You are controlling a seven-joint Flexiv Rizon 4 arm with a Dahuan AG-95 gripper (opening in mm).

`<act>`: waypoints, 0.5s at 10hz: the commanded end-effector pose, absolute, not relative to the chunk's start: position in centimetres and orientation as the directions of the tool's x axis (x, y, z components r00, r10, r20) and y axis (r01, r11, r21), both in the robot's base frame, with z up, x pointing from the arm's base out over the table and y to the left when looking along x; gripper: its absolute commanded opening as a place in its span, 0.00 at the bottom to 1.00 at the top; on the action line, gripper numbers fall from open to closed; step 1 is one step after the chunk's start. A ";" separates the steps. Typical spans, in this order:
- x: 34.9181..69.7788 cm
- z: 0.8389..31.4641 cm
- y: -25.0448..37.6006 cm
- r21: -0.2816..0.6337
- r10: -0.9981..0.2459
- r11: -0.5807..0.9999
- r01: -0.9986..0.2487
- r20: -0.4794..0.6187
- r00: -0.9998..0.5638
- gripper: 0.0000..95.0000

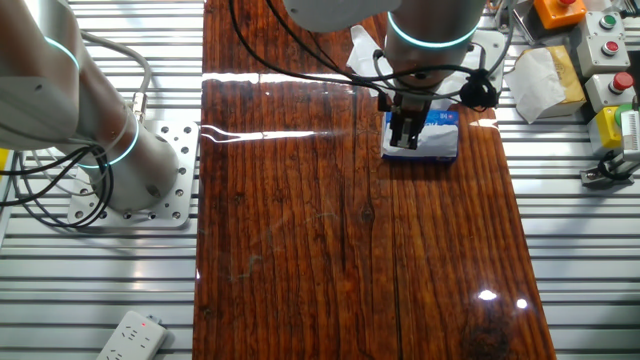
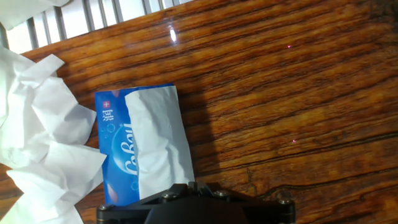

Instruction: Pull out a napkin

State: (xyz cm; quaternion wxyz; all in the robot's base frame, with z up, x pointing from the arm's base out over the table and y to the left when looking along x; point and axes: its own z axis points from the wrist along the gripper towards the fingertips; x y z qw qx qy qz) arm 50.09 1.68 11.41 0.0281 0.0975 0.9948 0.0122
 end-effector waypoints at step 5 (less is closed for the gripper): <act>50.1 11.4 1.6 0.016 0.145 0.989 0.144 -0.047 -0.988 0.00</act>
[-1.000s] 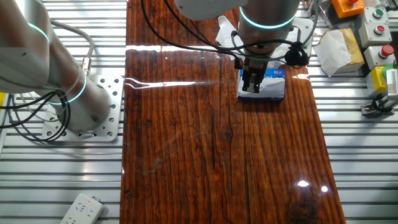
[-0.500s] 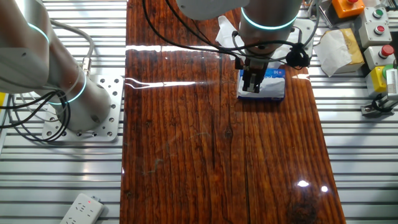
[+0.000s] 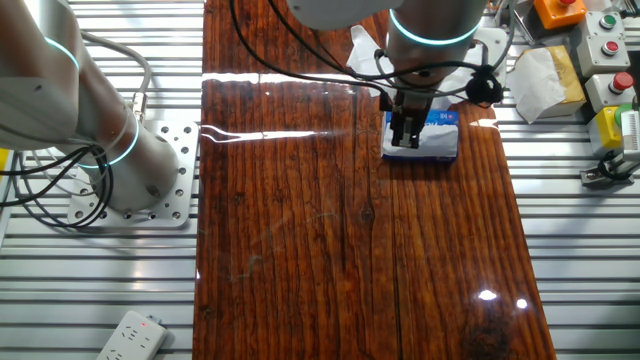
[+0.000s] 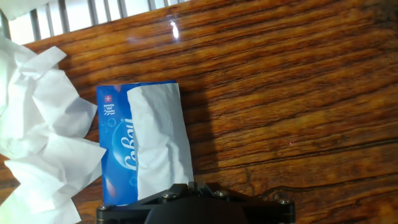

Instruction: Pull out a napkin

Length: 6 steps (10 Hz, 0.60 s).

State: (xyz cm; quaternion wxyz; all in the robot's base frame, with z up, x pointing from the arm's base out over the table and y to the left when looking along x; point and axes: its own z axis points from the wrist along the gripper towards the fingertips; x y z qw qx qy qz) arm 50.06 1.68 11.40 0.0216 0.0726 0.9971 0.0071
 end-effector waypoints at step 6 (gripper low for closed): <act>52.2 12.3 1.6 0.026 0.173 0.985 0.172 -0.057 -0.983 0.00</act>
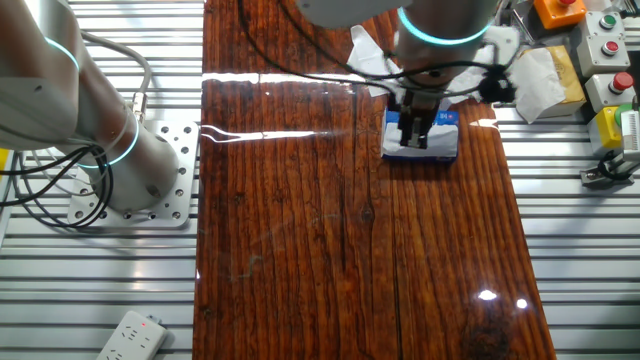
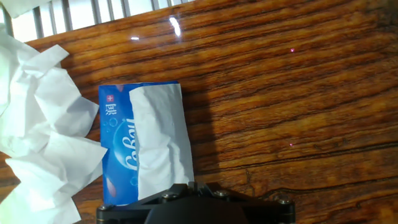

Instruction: Pull out a napkin

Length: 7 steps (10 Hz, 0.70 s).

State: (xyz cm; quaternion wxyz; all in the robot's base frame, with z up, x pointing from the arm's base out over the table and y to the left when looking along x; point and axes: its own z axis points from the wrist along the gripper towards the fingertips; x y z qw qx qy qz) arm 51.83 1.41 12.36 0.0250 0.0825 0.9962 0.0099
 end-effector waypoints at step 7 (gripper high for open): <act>54.0 11.2 2.9 0.033 0.216 0.976 0.214 -0.073 -0.974 0.00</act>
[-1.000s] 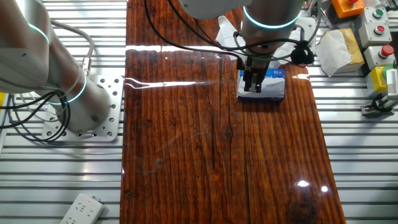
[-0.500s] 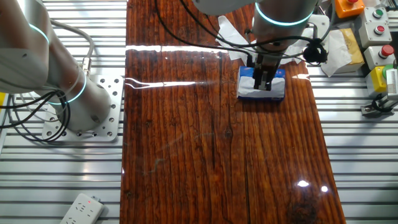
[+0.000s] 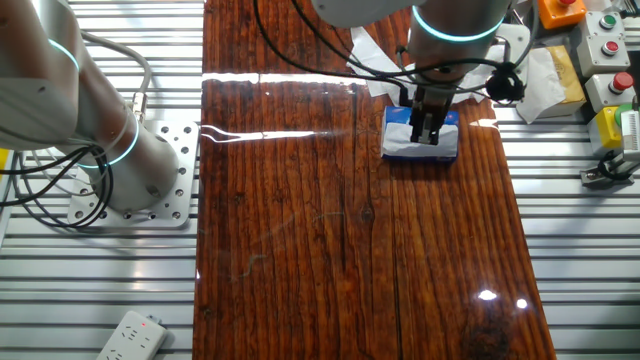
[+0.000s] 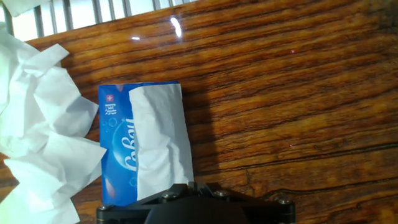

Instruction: Pull out a napkin

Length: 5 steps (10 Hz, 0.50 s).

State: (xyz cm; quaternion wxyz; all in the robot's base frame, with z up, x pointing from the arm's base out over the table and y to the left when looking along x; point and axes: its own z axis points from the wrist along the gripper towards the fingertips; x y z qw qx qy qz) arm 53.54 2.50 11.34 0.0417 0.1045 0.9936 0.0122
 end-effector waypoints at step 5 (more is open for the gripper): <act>54.4 8.9 3.2 0.027 0.205 0.979 0.204 -0.077 -0.976 0.00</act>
